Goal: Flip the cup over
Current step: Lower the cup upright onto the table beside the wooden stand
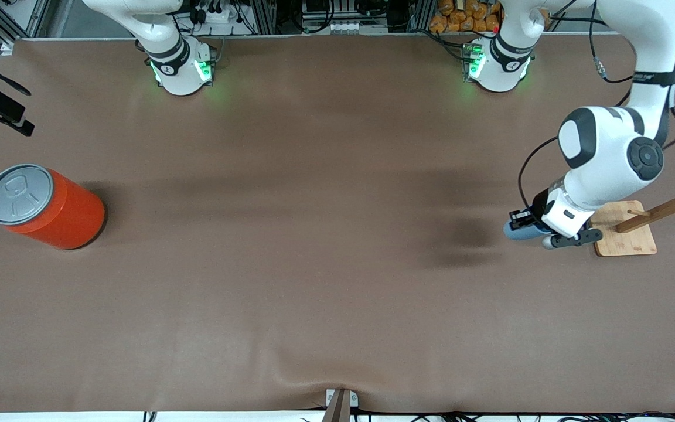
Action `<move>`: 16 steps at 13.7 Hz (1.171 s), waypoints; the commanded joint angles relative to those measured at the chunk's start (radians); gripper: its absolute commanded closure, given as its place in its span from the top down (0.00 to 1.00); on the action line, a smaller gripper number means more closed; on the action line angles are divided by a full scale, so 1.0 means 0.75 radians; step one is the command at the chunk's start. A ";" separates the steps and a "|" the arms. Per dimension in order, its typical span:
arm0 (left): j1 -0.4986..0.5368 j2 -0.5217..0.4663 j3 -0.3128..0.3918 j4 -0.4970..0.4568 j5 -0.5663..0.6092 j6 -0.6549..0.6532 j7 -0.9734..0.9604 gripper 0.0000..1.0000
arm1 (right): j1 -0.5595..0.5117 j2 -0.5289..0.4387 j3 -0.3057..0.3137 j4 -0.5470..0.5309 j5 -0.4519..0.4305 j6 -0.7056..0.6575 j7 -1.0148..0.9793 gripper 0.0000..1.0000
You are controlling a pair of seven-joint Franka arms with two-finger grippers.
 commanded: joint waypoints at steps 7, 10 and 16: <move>-0.062 0.044 -0.129 -0.148 0.386 0.100 -0.652 0.00 | 0.038 0.008 0.015 0.068 -0.109 -0.080 0.016 1.00; -0.067 0.062 -0.131 -0.151 0.428 0.098 -0.697 0.00 | 0.040 0.008 0.017 0.068 -0.109 -0.080 0.016 1.00; -0.063 0.173 -0.131 -0.140 0.449 0.135 -0.742 0.00 | 0.038 0.008 0.013 0.068 -0.102 -0.084 0.012 1.00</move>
